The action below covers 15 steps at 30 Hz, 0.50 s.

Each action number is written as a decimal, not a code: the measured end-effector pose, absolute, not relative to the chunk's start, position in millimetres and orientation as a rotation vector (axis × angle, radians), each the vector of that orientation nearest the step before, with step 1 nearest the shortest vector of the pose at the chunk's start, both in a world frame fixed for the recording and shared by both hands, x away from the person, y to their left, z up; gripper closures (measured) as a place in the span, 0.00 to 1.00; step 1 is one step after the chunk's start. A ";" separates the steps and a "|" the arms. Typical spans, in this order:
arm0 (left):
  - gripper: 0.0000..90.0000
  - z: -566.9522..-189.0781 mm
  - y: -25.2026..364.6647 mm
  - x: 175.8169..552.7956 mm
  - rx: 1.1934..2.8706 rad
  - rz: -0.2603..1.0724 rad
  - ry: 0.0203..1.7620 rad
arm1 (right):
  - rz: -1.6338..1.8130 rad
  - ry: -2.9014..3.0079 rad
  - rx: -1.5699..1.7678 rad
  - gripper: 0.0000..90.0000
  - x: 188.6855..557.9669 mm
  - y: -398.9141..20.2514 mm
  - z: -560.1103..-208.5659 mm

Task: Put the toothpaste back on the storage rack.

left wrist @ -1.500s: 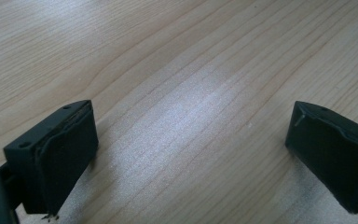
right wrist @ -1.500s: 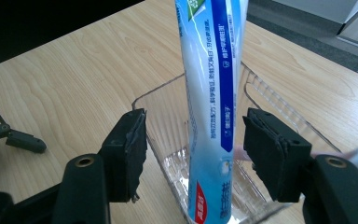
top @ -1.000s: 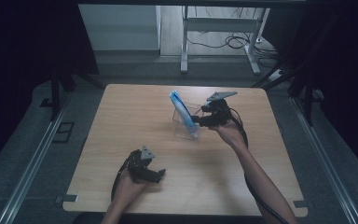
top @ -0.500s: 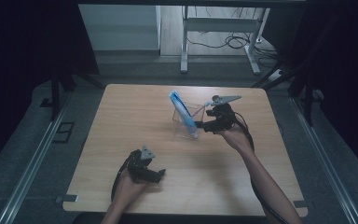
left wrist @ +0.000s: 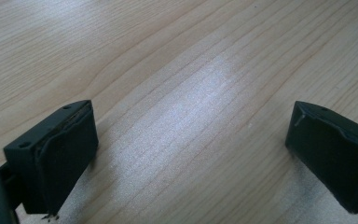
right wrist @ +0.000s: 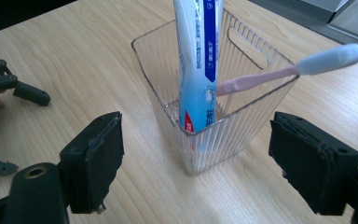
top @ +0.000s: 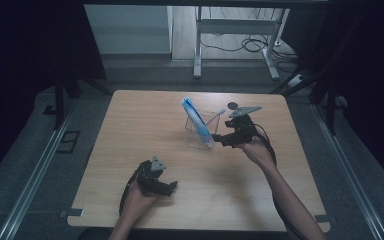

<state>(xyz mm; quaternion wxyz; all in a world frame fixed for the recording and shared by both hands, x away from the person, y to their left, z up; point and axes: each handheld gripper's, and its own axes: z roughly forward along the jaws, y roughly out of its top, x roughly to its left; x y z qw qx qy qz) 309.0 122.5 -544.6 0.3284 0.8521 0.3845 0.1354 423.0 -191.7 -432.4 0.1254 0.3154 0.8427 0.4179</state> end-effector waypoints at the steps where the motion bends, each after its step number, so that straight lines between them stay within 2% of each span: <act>1: 0.03 -544.7 122.6 309.1 2.229 0.354 1.005 | 1.215 2.457 0.917 0.18 422.2 -192.5 -433.1; 15: 0.03 -544.7 122.5 309.0 2.229 0.354 1.006 | 1.183 2.452 0.890 0.14 413.8 -201.5 -438.9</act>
